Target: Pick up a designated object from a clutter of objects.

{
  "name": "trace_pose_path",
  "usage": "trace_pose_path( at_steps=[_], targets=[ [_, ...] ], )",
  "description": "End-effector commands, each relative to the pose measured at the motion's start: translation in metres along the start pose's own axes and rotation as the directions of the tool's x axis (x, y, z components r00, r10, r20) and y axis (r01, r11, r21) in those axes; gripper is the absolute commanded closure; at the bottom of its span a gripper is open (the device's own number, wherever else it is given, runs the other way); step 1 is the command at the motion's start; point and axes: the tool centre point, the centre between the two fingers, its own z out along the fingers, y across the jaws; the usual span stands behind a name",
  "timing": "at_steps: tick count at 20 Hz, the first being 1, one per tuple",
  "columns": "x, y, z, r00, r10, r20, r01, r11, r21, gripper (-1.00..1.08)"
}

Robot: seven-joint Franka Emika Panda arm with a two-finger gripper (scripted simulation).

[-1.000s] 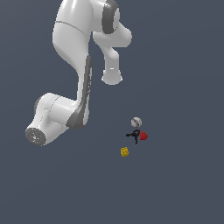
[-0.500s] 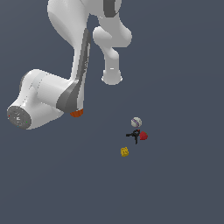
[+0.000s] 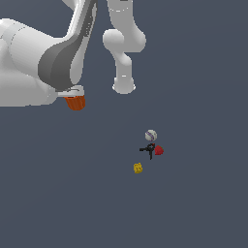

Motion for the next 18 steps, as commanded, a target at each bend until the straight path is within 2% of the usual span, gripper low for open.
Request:
trace_pose_path(
  at_steps=[1, 9, 18],
  targets=[
    [-0.024, 0.001, -0.014, 1.000, 0.000, 0.000, 0.000, 1.000, 0.000, 1.08],
    [-0.076, 0.003, -0.048, 1.000, 0.001, 0.000, -0.001, 1.000, 0.000, 1.08],
    [-0.091, 0.004, -0.060, 1.000, -0.001, 0.001, 0.001, 1.000, -0.002, 1.08]
  ],
)
